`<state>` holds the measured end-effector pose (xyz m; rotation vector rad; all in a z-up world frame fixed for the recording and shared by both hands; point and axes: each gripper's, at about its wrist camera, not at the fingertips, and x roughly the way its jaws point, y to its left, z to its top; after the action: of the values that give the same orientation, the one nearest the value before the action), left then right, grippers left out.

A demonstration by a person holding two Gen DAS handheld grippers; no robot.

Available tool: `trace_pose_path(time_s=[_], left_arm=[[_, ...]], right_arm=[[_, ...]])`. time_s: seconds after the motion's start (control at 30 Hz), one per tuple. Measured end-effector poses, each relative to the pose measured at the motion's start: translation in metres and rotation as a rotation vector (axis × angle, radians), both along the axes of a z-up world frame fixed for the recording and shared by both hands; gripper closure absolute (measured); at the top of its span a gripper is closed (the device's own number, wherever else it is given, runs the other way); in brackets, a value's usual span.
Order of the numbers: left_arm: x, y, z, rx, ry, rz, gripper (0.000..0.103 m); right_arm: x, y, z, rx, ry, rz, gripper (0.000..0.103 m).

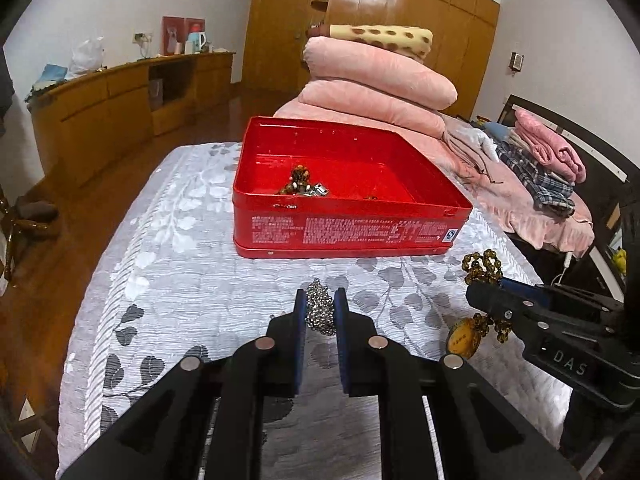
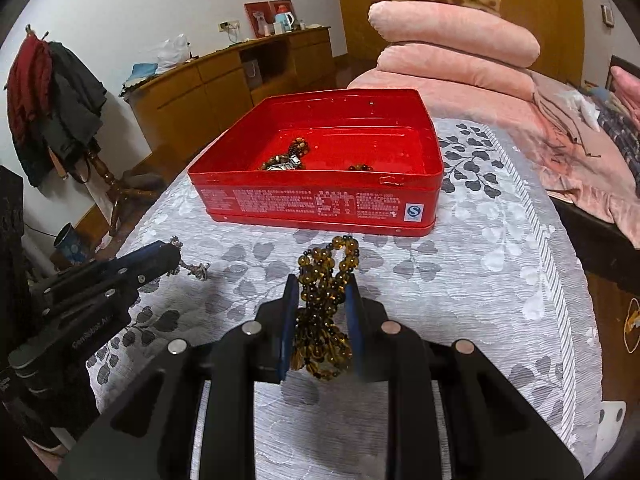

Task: Organize jewelry
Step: 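Carry the silver chain and amber strand over the red tin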

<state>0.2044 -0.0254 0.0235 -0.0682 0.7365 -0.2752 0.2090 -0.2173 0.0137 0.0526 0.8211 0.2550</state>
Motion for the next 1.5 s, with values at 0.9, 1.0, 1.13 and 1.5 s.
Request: trace_pose_path(time_s=[0.9, 1.0, 1.13, 1.5], left_arm=[[0.041, -0.013, 0.063, -0.038, -0.134, -0.024, 0.089], [0.059, -0.018, 0.067, -0.029, -0.136, -0.019, 0.089], [0.078, -0.022, 0.068, -0.02, -0.133, -0.015, 0.089], [0.114, -0.028, 0.06, -0.002, -0.108, 0.001, 0.089]], right_arm=[[0.047, 0.003, 0.057, -0.015, -0.107, 0.018, 0.081], [0.061, 0.002, 0.06, -0.015, -0.107, 0.01, 0.081], [0.079, 0.001, 0.065, -0.028, -0.106, 0.005, 0.081], [0.112, -0.005, 0.06, -0.051, -0.09, -0.013, 0.081]])
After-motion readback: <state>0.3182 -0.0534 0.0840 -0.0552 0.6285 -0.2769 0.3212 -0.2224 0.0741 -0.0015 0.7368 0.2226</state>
